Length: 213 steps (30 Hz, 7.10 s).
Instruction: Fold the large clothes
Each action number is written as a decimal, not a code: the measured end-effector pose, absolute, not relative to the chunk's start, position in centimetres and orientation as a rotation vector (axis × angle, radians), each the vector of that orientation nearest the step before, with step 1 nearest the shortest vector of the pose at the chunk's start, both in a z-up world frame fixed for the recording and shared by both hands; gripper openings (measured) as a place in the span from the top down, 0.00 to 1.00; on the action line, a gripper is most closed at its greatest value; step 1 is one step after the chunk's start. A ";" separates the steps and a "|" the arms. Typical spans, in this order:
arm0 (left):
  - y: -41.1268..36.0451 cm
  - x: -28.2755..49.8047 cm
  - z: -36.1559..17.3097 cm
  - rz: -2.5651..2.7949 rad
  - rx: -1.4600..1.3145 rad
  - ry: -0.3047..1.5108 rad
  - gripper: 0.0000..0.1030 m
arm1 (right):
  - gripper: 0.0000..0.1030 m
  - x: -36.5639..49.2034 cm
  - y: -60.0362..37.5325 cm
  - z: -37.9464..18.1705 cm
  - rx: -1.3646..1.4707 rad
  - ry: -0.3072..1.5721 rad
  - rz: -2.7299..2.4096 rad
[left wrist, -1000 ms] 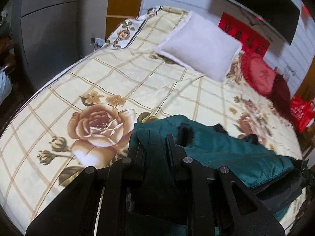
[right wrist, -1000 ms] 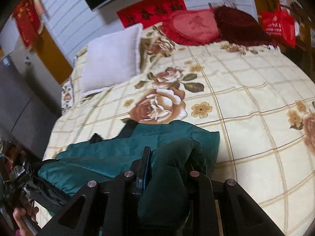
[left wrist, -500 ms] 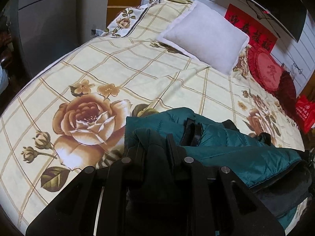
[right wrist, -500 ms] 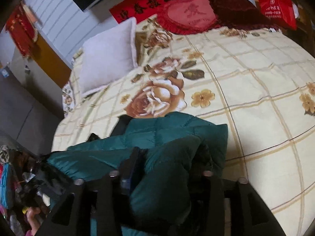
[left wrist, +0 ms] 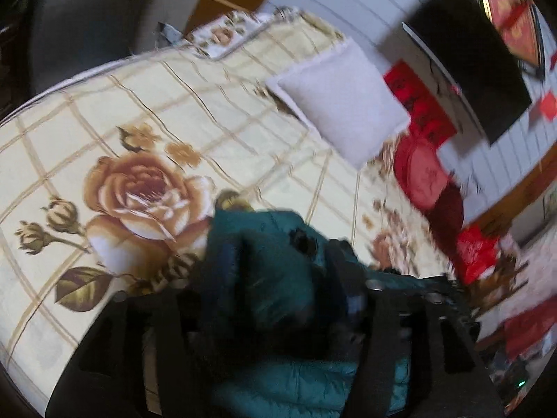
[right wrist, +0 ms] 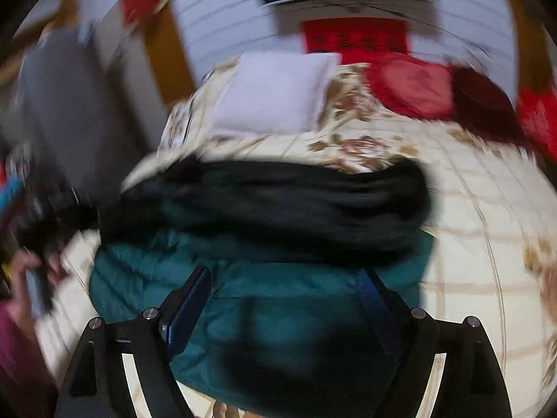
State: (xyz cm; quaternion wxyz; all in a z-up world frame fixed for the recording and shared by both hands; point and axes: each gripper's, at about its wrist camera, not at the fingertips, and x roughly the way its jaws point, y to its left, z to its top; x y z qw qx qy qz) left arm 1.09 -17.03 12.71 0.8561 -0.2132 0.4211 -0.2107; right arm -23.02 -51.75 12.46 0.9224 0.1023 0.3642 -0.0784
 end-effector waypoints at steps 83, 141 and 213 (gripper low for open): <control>-24.0 0.5 7.1 -0.336 -0.010 0.861 0.22 | 0.05 -25.6 -55.6 7.3 0.346 0.875 -0.383; -19.7 -2.5 7.3 -0.772 -0.237 1.082 0.51 | 0.68 -28.0 -60.1 9.2 0.661 0.797 -0.136; -16.4 -30.1 11.9 -0.458 0.131 0.709 0.30 | 0.18 -40.9 -35.6 11.9 0.313 0.745 -0.308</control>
